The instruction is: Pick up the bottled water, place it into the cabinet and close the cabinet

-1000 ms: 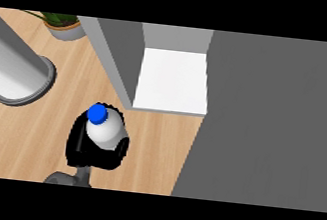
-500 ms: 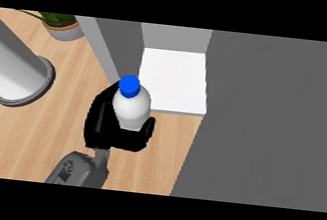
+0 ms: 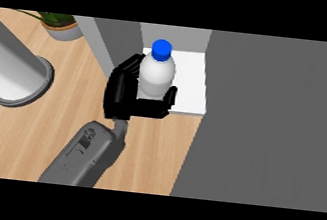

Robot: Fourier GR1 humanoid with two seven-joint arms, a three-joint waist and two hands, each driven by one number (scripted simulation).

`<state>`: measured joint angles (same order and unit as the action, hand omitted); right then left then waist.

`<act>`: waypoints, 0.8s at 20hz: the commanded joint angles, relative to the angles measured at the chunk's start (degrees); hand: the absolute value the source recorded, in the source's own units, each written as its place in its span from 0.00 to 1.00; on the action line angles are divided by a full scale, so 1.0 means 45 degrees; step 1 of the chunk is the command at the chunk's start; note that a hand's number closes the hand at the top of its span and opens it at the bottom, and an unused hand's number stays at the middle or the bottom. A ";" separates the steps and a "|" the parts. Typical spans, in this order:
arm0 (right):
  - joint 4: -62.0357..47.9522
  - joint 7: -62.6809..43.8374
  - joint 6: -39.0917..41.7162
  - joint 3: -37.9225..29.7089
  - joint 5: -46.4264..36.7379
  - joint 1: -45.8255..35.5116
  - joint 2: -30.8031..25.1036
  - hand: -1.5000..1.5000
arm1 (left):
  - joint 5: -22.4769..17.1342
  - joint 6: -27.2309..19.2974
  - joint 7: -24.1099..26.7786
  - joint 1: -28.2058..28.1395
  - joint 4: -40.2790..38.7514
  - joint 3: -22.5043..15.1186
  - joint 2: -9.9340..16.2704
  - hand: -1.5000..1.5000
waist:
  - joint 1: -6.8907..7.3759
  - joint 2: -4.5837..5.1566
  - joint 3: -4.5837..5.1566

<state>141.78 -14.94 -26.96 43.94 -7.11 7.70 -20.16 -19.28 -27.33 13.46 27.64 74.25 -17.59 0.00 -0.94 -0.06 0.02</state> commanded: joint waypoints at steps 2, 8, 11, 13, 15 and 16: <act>0.0846 -0.0272 -0.0009 0.0559 -0.1248 0.0228 0.0090 0.00 | 0.0358 -0.0646 -0.0313 0.1361 -0.1059 0.0191 -0.0001 1.00 | 0.0030 -0.0004 -0.0002; 0.1949 0.0005 0.0195 0.0009 -0.0464 0.1058 -0.1129 0.00 | 0.0728 -0.0451 -0.0762 0.3597 -0.3554 0.1132 0.0215 1.00 | -0.0104 0.0008 -0.0009; 0.1393 -0.0139 0.0285 -0.0014 -0.0339 0.0333 -0.0663 0.00 | 0.0684 -0.0817 0.0364 0.3603 -0.5197 0.0746 0.0002 1.00 | -0.0120 0.0054 0.0003; 0.1360 0.0476 0.0383 -0.0221 0.0211 0.0809 -0.0944 0.00 | 0.0515 -0.0852 0.0782 0.4790 -0.6626 0.1462 0.0001 1.00 | -0.0276 0.0097 -0.0006; 0.0932 -0.0152 0.0250 -0.0379 0.0106 0.0243 -0.0448 0.00 | 0.0891 -0.1080 0.0160 0.5327 -0.6641 0.1617 0.0000 1.00 | -0.0042 0.0053 -0.0002; 0.1100 -0.0011 0.0449 -0.0792 0.0565 0.0104 -0.0562 0.00 | 0.0179 -0.1479 0.0276 0.5521 -0.7239 0.1375 0.0000 1.00 | -0.0163 0.0087 -0.0003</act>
<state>141.99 -12.70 -26.08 42.23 -5.55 8.43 -22.31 -16.92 -32.25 14.39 47.85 48.55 -12.61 0.06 -1.55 0.17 0.02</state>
